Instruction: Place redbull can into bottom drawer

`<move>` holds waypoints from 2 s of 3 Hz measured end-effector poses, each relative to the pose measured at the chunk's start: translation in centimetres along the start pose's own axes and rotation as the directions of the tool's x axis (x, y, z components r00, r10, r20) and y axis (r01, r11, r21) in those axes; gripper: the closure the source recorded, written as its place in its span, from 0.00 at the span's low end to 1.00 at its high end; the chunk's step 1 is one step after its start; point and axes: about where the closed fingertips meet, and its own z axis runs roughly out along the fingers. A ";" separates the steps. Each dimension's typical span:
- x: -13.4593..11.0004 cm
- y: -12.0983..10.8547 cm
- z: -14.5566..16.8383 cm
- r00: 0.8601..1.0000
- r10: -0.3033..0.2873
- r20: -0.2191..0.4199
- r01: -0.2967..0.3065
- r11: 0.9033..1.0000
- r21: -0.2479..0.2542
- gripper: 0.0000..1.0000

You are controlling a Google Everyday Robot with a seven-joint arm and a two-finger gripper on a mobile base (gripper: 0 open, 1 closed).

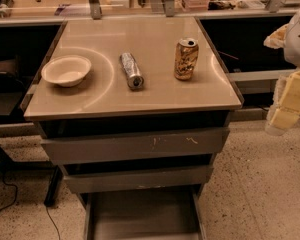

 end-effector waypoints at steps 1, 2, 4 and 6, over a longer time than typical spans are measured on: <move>0.0 0.0 0.0 1.000 0.000 0.000 0.000 1.000 0.000 0.00; -0.7 0.7 -1.0 0.998 -0.016 -0.062 0.018 0.999 0.033 0.00; -7.6 2.6 0.8 0.994 -0.063 -0.085 0.059 0.997 -0.042 0.00; -9.1 2.4 0.8 0.997 -0.067 -0.027 0.066 0.998 -0.010 0.00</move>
Offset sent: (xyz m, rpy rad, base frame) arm -0.0242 0.0176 0.0224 -0.1957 -0.0225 -0.0165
